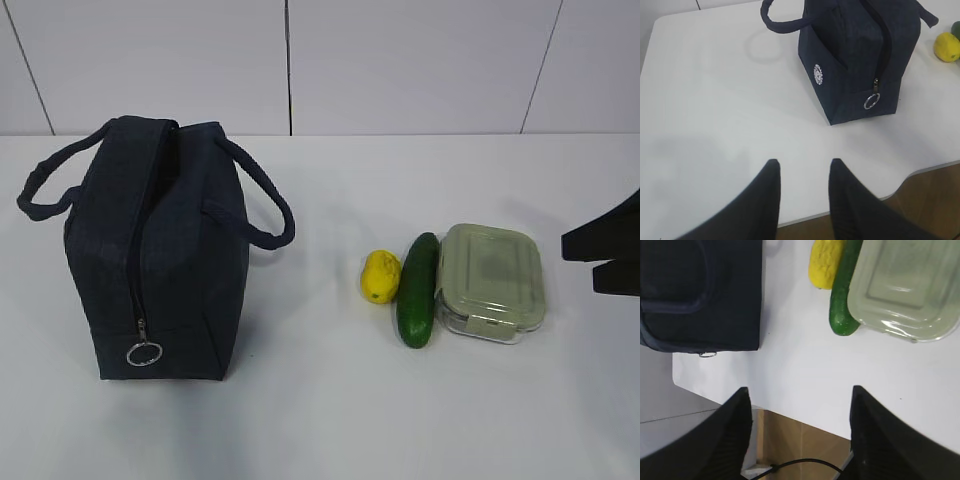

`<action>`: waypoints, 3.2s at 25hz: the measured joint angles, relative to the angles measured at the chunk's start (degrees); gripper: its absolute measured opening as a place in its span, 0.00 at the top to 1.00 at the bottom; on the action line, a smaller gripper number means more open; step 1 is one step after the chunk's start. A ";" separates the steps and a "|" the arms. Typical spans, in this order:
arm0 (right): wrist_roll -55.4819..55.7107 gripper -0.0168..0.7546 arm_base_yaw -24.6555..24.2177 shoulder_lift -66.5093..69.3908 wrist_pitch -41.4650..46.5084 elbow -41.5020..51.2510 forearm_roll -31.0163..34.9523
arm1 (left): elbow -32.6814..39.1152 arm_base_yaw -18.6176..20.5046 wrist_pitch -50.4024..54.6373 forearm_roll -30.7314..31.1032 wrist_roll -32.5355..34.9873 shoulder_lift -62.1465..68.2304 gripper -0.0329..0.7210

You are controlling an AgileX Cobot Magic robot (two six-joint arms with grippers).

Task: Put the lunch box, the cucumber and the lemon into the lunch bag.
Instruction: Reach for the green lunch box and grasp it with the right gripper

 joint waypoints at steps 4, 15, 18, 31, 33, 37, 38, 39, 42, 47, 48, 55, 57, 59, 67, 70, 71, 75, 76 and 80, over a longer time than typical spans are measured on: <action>-2.89 0.36 -5.55 2.47 2.15 0.00 0.77 | 0.00 -0.09 0.00 0.00 0.00 0.00 0.65; -5.29 0.36 -8.49 22.61 4.35 -9.21 2.85 | 0.00 -0.09 0.00 0.00 0.00 0.00 0.65; -5.50 0.36 -8.49 23.33 4.35 -10.68 2.84 | 0.00 -0.09 0.00 0.00 0.00 0.00 0.65; -5.73 0.36 -8.49 23.33 4.35 -11.15 2.15 | 0.00 -0.09 0.00 0.00 0.00 0.00 0.65; -5.73 0.36 -8.49 23.33 4.35 -11.15 2.15 | 0.00 -0.09 0.00 0.00 0.00 0.00 0.65; -5.73 0.36 -8.49 23.33 4.35 -11.15 3.34 | 0.00 -0.09 0.00 0.00 0.00 0.00 0.65; -5.73 0.36 -8.49 23.33 4.35 -11.15 3.95 | 0.00 -0.09 0.00 0.00 0.00 0.00 0.65; -5.73 0.36 -8.49 23.33 4.35 -11.15 4.47 | 0.00 -0.09 0.00 0.00 0.00 0.00 0.65; -5.73 0.36 -8.49 23.45 4.35 -11.15 4.72 | 0.00 -0.09 0.00 0.00 0.00 0.00 0.65; -5.73 0.29 -8.49 25.68 2.93 -11.28 4.52 | 0.00 -0.09 0.00 0.00 0.00 0.00 0.65; -5.73 0.28 -8.49 26.54 2.84 -11.43 4.52 | 0.00 -0.09 0.00 0.00 0.00 0.00 0.65; -7.03 0.26 -8.49 31.59 2.95 -13.73 4.41 | 0.00 -0.09 0.00 0.00 0.00 0.00 0.65; -7.92 0.26 -8.49 32.35 3.07 -14.56 4.51 | 0.00 -0.09 0.00 0.00 0.00 0.00 0.65; -8.19 0.26 -8.49 33.02 3.30 -16.02 4.63 | 0.00 -0.09 0.00 0.00 0.00 0.00 0.65; -9.33 0.26 -8.49 37.73 3.90 -18.22 5.97 | 0.00 -0.09 0.00 0.00 0.00 0.00 0.65; -10.27 0.26 -8.49 38.94 3.90 -18.31 7.49 | 0.00 -0.09 0.00 0.00 0.00 0.00 0.65; -10.50 0.26 -8.49 39.31 3.90 -18.31 7.95 | 0.00 -0.09 0.00 0.00 0.00 0.00 0.65; -13.00 0.26 -8.49 39.69 3.90 -18.31 9.37 | 0.00 -0.09 0.00 0.00 0.00 0.00 0.65; -13.76 0.26 -8.49 39.69 3.90 -18.31 9.50 | 0.00 -0.09 0.00 0.00 0.00 0.00 0.65; -15.83 0.26 -8.49 39.69 3.90 -18.31 10.25 | 0.00 -0.09 0.00 0.00 0.00 0.00 0.65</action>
